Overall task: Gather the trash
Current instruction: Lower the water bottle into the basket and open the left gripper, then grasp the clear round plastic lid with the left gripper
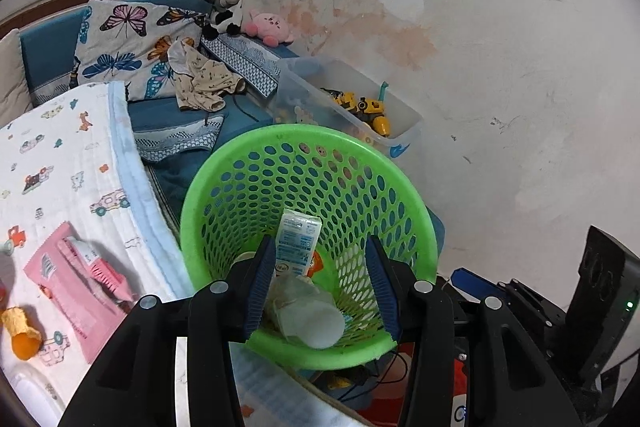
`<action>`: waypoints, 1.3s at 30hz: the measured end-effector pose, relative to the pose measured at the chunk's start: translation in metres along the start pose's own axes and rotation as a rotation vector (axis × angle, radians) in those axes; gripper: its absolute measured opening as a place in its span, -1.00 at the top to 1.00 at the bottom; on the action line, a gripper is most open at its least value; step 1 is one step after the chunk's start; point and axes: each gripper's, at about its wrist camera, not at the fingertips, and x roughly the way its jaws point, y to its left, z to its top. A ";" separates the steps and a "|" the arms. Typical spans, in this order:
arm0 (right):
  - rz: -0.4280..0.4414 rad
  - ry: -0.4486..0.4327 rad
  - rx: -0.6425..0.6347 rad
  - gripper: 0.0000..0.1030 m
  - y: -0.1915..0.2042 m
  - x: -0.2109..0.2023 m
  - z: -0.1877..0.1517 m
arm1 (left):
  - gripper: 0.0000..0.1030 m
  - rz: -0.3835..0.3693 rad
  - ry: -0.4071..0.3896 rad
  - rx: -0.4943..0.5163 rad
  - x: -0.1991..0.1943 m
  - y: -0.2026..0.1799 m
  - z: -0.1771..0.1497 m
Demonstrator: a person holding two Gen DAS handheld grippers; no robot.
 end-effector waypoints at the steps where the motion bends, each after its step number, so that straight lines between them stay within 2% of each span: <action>1: 0.003 -0.001 -0.002 -0.43 0.002 -0.001 0.000 | 0.13 0.005 -0.004 0.001 -0.005 0.001 -0.002; 7: 0.018 -0.005 -0.012 -0.43 0.010 -0.005 -0.003 | 0.13 0.039 -0.033 0.012 -0.037 0.010 -0.014; 17: 0.073 0.008 -0.046 -0.45 0.039 -0.001 -0.009 | 0.08 0.099 -0.073 -0.056 -0.097 0.049 -0.057; 21: 0.094 0.016 -0.066 -0.48 0.054 0.002 -0.011 | -0.07 0.169 -0.082 -0.060 -0.118 0.064 -0.076; 23: 0.107 0.021 -0.074 -0.48 0.062 0.005 -0.012 | -0.27 0.201 -0.086 -0.070 -0.128 0.076 -0.084; 27: 0.138 0.029 -0.085 -0.54 0.076 0.008 -0.013 | -0.50 0.274 -0.099 -0.081 -0.150 0.100 -0.103; 31: 0.166 0.039 -0.111 -0.56 0.094 0.013 -0.014 | -0.63 0.349 -0.080 -0.084 -0.160 0.122 -0.119; 33: 0.175 0.042 -0.119 -0.60 0.100 0.015 -0.013 | -0.64 0.373 -0.060 -0.092 -0.161 0.134 -0.128; 39: 0.207 0.062 -0.151 -0.66 0.122 0.022 -0.016 | -0.72 0.413 0.001 -0.113 -0.154 0.161 -0.147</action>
